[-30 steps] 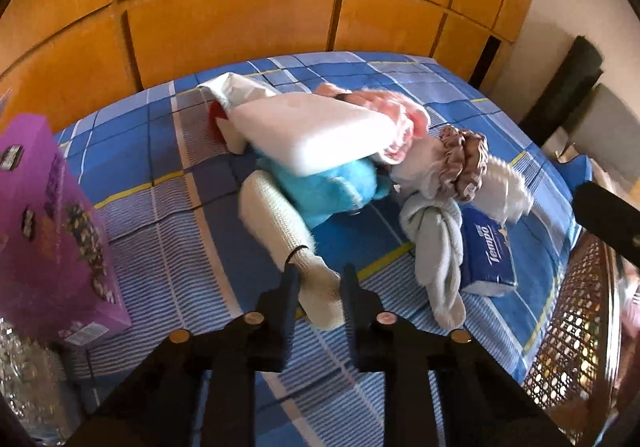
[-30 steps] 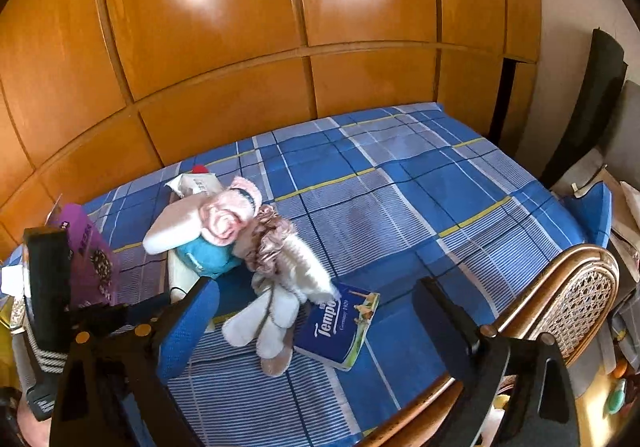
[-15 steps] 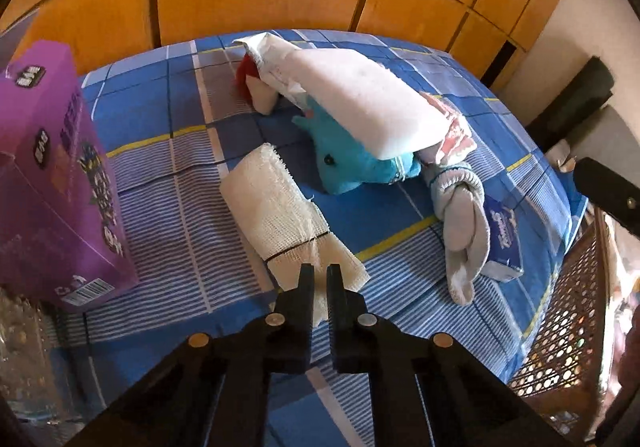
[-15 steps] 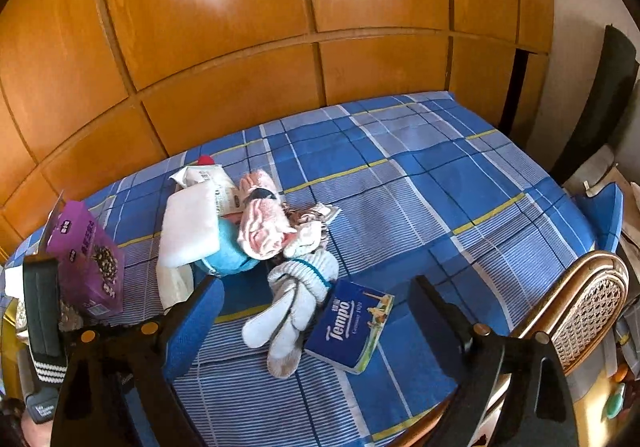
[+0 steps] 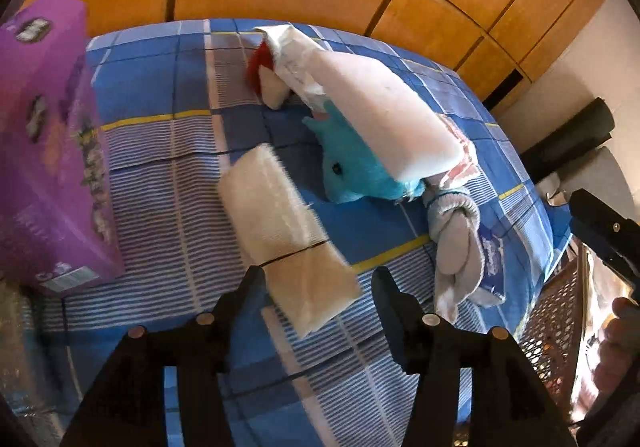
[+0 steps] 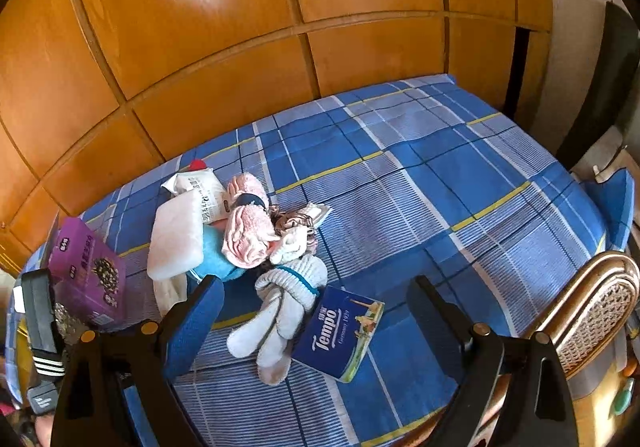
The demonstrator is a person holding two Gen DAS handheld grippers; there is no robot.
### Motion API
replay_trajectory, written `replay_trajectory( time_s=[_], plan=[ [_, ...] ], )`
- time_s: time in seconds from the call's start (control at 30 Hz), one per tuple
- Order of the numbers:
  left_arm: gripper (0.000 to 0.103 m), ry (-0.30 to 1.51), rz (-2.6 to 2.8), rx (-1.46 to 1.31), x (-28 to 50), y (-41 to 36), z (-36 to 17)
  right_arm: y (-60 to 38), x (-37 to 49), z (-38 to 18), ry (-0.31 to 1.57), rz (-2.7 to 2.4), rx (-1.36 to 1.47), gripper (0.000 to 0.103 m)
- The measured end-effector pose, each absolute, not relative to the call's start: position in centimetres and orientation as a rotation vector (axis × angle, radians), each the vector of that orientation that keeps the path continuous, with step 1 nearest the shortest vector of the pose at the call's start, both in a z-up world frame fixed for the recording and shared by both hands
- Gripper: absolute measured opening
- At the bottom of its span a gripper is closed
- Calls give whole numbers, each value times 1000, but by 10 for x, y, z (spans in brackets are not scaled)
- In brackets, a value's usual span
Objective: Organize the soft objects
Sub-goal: 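Grasp the rolled white towel with the left tool while the right tool grasps the white cloth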
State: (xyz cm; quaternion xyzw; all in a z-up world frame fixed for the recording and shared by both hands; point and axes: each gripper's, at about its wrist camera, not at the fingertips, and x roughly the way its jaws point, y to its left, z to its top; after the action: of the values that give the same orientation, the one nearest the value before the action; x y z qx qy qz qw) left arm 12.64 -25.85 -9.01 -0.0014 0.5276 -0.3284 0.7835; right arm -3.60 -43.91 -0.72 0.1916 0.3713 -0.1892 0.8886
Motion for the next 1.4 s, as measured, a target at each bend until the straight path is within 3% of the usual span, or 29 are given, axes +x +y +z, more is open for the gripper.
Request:
replay_trajectory(
  time_s=[0.13,0.37,0.63,0.67,0.73,1.07,1.4],
  plan=[
    [57,1130,-669,88,131,-275,-97,-440,-20,2,777,-331,413,95],
    [30,1043,-681,159,111,-264,-99,-409,41,10,853,-181,325,95],
    [27,1022,-720,166,86,-248,-97,-351,110,-26,1051,-121,69,95],
    [27,1023,-722,165,86,-247,-96,-347,115,-35,1090,-120,53,92],
    [27,1019,-725,166,82,-243,-96,-344,118,-43,1112,-116,46,53],
    [25,966,-768,177,64,-235,-86,-387,68,-31,849,-145,357,54],
    [24,897,-810,165,63,-238,-59,-423,53,-43,744,-208,537,54]
  ],
)
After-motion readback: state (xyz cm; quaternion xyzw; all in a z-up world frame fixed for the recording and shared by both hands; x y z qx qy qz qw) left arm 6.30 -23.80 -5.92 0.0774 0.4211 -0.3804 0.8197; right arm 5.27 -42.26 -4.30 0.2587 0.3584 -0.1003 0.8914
